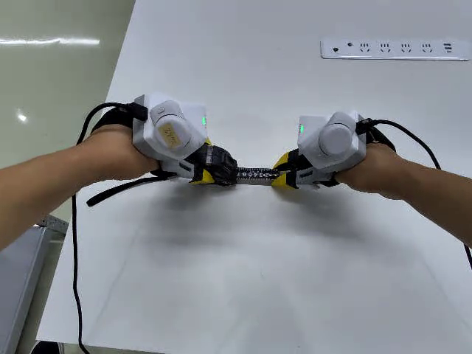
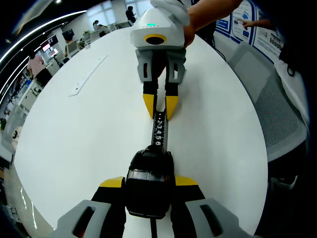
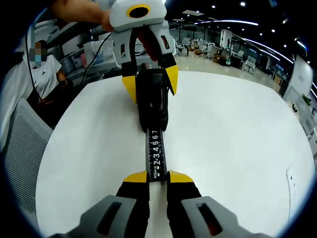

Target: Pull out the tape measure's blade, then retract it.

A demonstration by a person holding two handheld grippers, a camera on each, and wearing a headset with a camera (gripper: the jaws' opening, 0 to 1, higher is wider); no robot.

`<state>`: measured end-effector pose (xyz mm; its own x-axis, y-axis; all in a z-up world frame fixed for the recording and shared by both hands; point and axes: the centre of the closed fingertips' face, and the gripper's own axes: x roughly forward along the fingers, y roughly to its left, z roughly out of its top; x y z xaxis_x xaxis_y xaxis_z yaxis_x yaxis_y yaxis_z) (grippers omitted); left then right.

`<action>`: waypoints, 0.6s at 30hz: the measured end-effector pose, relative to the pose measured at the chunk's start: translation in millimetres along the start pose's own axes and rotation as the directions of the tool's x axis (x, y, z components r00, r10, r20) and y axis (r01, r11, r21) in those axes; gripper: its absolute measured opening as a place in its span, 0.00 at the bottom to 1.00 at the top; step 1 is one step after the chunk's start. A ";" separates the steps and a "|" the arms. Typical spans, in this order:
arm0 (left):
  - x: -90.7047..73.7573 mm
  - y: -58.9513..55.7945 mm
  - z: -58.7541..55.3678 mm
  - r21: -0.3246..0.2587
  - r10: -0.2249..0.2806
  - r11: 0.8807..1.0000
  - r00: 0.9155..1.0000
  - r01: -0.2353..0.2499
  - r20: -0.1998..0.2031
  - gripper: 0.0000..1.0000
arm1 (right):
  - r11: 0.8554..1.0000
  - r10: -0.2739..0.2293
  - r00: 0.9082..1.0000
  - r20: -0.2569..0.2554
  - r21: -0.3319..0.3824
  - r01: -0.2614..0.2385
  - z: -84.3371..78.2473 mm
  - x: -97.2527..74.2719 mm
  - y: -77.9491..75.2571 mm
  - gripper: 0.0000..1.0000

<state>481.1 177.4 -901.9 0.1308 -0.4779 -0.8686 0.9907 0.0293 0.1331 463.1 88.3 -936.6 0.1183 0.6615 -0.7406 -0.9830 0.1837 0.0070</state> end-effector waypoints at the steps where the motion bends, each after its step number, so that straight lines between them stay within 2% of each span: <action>1: 0.0 0.0 0.1 0.001 0.000 1.000 1.000 0.000 -0.001 0.31 | 1.000 -0.002 1.000 -0.001 0.000 0.002 -0.6 -0.6 -0.1 0.11; 18: 0.3 0.0 1.0 0.004 -0.005 1.000 1.000 0.005 -0.001 0.31 | 1.000 -0.013 1.000 -0.014 0.008 0.013 -13.8 -12.1 -1.6 0.11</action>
<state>481.1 176.4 -901.7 0.1259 -0.4773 -0.8697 0.9911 0.0231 0.1308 461.3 70.0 -937.0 0.1293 0.6489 -0.7498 -0.9801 0.1984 0.0027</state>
